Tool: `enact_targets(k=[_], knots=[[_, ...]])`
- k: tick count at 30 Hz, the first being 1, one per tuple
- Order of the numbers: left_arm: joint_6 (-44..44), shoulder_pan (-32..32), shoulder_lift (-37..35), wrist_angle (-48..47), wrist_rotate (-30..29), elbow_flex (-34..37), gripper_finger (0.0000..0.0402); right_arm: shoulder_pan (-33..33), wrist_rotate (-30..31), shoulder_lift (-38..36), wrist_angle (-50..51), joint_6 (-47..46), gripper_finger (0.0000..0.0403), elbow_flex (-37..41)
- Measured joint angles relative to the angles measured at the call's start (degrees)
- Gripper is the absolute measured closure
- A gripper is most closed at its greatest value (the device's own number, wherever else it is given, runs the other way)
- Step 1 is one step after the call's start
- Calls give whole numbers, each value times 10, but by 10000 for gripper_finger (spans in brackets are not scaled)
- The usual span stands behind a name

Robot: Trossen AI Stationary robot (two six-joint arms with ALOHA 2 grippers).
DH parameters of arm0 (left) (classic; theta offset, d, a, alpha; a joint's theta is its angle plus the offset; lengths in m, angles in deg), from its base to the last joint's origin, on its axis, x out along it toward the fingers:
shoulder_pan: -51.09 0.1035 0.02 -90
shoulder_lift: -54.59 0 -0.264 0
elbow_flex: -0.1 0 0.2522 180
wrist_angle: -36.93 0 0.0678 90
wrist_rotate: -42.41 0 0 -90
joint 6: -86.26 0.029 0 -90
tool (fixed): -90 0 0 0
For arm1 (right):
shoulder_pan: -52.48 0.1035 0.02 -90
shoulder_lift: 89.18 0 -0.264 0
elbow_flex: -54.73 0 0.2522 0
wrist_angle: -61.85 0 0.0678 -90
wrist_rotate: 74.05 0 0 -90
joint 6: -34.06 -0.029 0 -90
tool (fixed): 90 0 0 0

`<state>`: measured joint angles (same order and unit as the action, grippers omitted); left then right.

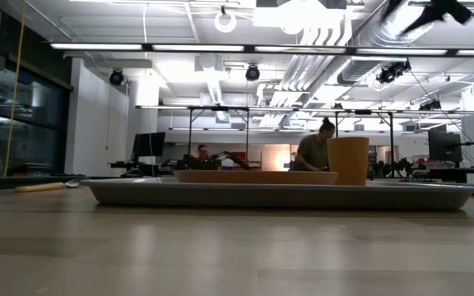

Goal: Pick and place plate/cup/fork/spoon on tray
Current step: Put the pink fork on the gray tray to the left of the orange plate

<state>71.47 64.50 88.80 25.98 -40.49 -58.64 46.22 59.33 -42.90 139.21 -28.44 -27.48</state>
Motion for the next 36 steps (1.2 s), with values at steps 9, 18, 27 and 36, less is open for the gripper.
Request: enact_targets(k=[9, 18, 27, 36], knots=[[0, 0, 0, 0, 0, 0, 241, -85, -110, 21, 99, -186, 185, 136], [0, 0, 7, 0, 0, 0, 241, -147, -141, 22, -22, -292, 185, 302], [0, 0, 18, 0, 0, 0, 241, -192, -193, 41, -116, -321, 185, 400], [0, 0, 29, 0, 0, 0, 241, -208, -196, 102, -179, -312, 185, 405]])
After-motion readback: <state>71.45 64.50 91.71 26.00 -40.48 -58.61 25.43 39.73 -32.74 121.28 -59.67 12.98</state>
